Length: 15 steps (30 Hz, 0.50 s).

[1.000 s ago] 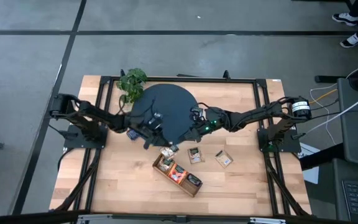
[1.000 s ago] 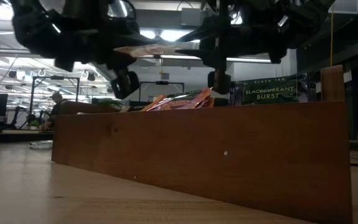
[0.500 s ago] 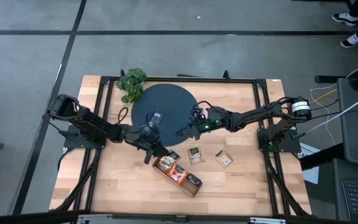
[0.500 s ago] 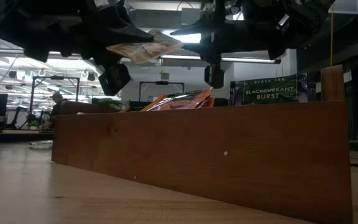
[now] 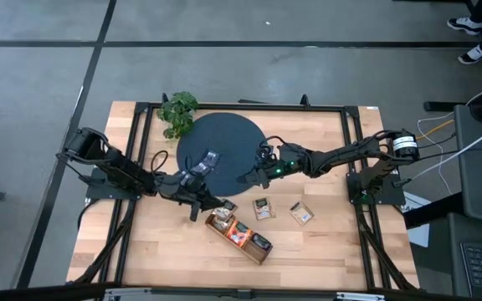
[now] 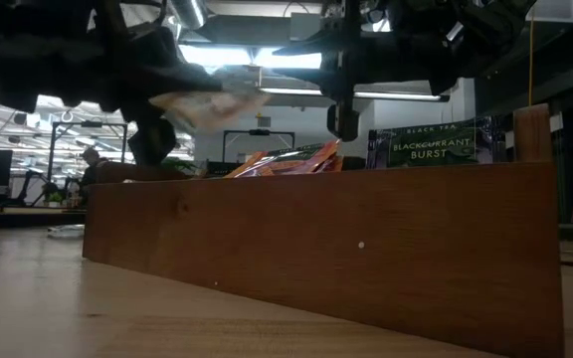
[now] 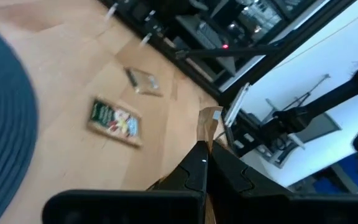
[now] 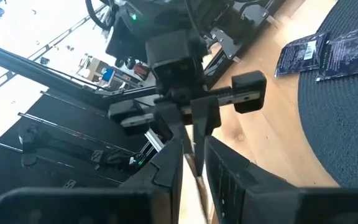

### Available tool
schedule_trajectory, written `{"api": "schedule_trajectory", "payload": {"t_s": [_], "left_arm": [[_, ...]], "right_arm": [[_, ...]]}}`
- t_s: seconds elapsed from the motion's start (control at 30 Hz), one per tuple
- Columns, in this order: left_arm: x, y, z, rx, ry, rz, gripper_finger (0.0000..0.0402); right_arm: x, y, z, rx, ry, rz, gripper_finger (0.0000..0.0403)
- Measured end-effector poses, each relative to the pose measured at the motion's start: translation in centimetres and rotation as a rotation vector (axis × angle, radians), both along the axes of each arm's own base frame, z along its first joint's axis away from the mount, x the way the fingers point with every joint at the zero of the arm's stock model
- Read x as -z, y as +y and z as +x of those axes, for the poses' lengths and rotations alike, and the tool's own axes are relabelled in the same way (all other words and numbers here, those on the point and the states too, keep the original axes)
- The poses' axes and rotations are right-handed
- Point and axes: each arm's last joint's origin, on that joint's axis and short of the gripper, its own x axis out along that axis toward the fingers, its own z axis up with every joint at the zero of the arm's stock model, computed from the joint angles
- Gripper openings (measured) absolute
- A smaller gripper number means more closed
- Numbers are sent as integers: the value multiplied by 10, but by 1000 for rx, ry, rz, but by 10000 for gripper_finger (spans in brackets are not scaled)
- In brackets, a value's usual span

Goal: Pick & Place Tea
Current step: Put the brown tea bag into the left section of the wooden organizer

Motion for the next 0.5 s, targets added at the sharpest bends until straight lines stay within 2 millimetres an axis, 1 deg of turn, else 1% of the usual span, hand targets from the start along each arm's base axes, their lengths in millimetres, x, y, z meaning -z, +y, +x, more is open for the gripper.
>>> {"api": "schedule_trajectory", "payload": {"t_s": [0.17, 0.33, 0.5], "left_arm": [[10, -7, 1, -10, 28, -14, 2], [13, -12, 10, -13, 11, 3, 3], [25, -16, 16, -66, 57, 31, 2]], "right_arm": [[0, 0, 0, 5, -4, -18, 70], [0, 0, 0, 8, -4, -19, 70], [0, -1, 0, 15, -3, -20, 70]]}}
